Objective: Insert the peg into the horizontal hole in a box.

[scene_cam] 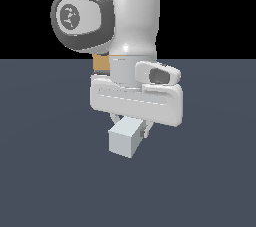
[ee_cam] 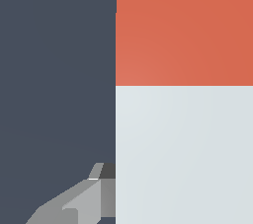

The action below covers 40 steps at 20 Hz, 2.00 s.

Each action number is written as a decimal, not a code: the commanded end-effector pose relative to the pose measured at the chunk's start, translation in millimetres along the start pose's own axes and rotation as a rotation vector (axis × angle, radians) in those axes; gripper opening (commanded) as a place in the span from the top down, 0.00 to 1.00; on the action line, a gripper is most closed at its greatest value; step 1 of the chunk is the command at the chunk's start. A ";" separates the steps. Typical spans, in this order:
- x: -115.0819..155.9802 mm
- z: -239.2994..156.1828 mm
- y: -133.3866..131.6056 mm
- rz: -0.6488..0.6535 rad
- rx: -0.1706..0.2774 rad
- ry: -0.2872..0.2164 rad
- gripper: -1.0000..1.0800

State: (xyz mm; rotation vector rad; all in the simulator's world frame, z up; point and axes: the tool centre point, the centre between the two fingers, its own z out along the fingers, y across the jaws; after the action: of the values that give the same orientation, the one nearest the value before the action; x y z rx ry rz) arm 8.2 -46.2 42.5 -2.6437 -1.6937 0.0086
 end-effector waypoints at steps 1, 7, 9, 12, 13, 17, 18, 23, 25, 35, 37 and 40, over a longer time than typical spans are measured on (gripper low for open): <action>14.7 -11.6 -3.0 -0.084 -0.006 0.002 1.00; 45.0 -32.6 -19.6 -0.286 -0.006 0.001 1.00; 51.5 -37.5 -24.6 -0.334 -0.006 0.002 1.00; 58.4 -42.9 -30.5 -0.386 -0.006 0.002 1.00; 60.0 -44.2 -32.0 -0.398 -0.006 0.002 1.00; 63.4 -47.0 -35.4 -0.426 -0.006 0.002 1.00; 63.5 -47.1 -35.6 -0.427 -0.006 0.002 1.00; 62.9 -45.2 -36.6 -0.426 -0.002 0.001 1.00; 63.1 -49.2 -34.9 -0.429 -0.008 0.003 1.00; 71.4 -47.5 -40.6 -0.429 -0.004 0.002 1.00; 80.2 -47.8 -44.9 -0.429 -0.005 0.002 1.00; 99.0 -48.3 -53.9 -0.429 -0.006 0.003 1.00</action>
State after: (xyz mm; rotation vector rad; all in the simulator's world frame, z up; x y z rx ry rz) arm -0.4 54.5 87.8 -2.2243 -2.2144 0.0070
